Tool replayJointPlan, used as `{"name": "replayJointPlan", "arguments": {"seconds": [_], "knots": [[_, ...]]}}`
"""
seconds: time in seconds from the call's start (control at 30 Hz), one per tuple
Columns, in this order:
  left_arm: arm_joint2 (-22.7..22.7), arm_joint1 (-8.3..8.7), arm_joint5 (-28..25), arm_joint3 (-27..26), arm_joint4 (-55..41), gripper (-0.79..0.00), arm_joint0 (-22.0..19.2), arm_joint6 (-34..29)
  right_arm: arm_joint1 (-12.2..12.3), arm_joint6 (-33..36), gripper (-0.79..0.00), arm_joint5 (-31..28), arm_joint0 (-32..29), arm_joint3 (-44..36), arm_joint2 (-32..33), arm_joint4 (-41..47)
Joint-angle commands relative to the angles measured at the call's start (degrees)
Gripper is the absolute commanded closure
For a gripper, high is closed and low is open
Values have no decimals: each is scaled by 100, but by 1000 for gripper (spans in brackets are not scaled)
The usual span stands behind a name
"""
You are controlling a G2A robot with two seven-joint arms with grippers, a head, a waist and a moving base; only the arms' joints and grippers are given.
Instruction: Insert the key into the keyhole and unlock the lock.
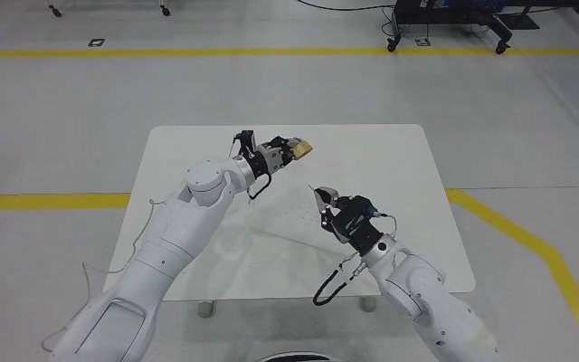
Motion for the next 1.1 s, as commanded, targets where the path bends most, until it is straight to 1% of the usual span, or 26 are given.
{"name": "replayJointPlan", "arguments": {"seconds": [0.0, 0.07, 0.1, 0.13, 0.27, 0.3, 0.33, 0.4, 0.53, 0.6, 0.7, 0.8, 0.97, 1.07], "knots": [[3, -2, -1, -23, 9, 0, 32, 34, 0, -1, 0, 0, 0, 0, 0, 0], [-30, -14, 133, -75, -179, 0, 126, 5, 0, -4, 0, -29, 16, -12, -8, -44], [-67, -15, 221, -70, -265, 0, 137, -28, 3, -24, 0, -168, 45, -25, -40, -101], [-103, -12, 302, -39, -294, 0, 143, -27, 19, -24, 0, -319, 110, -67, -32, -398], [-190, 6, 689, 22, -373, 0, 127, -273, 94, -153, 0, -463, 89, -348, -53, -2112], [-169, 18, 849, 37, -253, 0, 96, -353, 119, -229, 0, -399, 111, -389, -28, -2757], [-156, 34, 947, 41, -98, 0, 62, -406, 135, -343, 0, -357, 69, -355, -70, -3184], [-98, 76, 1214, 34, 310, 0, 8, -507, 166, -569, 0, -500, 77, -228, -95, -3670], [-210, 155, 1403, -117, 629, 0, 41, -635, 238, -809, 0, -627, 98, -122, -142, -4977], [-279, 184, 1467, -216, 683, 0, 87, -669, 265, -903, 0, -459, 42, -130, -214, -5638], [-330, 210, 1525, -348, 762, 0, 156, -702, 279, -976, 0, -265, -32, -129, -296, -6106], [-347, 225, 1554, -432, 840, 0, 211, -725, 283, -959, 0, -274, -61, -101, -368, -6325], [-347, 230, 1631, -605, 937, 0, 281, -637, 245, -460, 0, -104, 18, -2, -497, -6747], [-319, 235, 1748, -721, 1063, 0, 312, -568, 212, -293, 0, -56, 82, 53, -658, -6928]]}}
